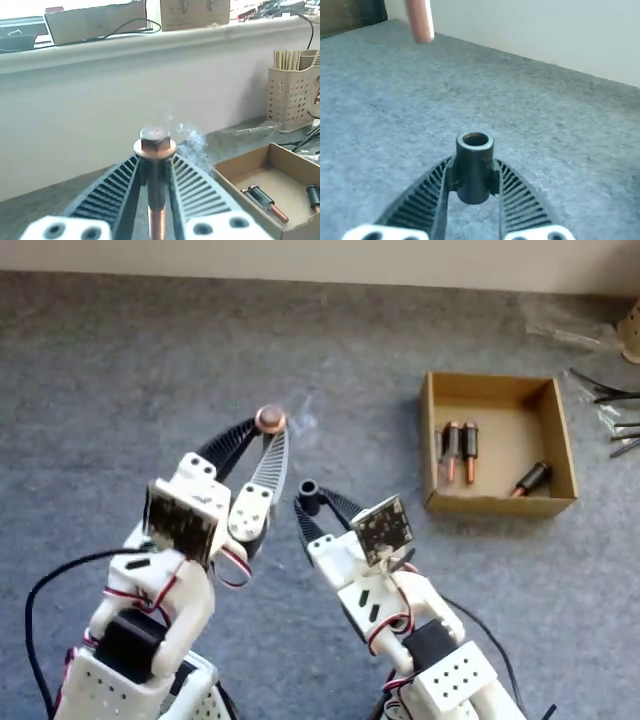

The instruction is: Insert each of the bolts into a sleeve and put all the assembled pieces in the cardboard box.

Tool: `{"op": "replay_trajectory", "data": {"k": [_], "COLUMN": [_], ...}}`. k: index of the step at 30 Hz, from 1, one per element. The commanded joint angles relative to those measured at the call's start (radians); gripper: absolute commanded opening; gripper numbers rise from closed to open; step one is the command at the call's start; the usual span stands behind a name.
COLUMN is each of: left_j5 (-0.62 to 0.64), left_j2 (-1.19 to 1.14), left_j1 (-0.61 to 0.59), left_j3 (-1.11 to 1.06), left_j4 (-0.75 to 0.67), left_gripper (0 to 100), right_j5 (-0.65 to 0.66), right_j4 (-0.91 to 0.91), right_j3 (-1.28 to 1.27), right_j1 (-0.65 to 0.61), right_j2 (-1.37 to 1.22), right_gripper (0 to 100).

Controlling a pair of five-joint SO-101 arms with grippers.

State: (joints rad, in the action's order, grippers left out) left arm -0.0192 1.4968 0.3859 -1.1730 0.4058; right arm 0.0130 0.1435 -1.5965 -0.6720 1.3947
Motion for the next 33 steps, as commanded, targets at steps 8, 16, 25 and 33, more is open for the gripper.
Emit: {"op": "replay_trajectory", "data": {"k": [8, 16, 25, 33], "left_j5": [0.193, 0.295, 0.359, 0.359], "left_j2": [0.081, 0.079, 0.085, 0.085], "left_j1": [0.030, 0.031, 0.028, 0.028], "left_j3": [-0.160, -0.165, -0.166, -0.166], "left_j4": [-0.232, -0.227, -0.152, -0.150], "left_gripper": [0, 0, 0, 0], "right_j5": [-0.034, -0.028, 0.061, 0.072], "right_j4": [-0.028, -0.033, -0.122, -0.124], "right_j3": [0.018, 0.018, 0.013, 0.013], "right_j1": [-0.005, 0.035, 0.031, -0.008], "right_j2": [0.010, 0.012, 0.012, 0.012], "right_gripper": [0.5, 0.5, 0.5, 0.5]}}
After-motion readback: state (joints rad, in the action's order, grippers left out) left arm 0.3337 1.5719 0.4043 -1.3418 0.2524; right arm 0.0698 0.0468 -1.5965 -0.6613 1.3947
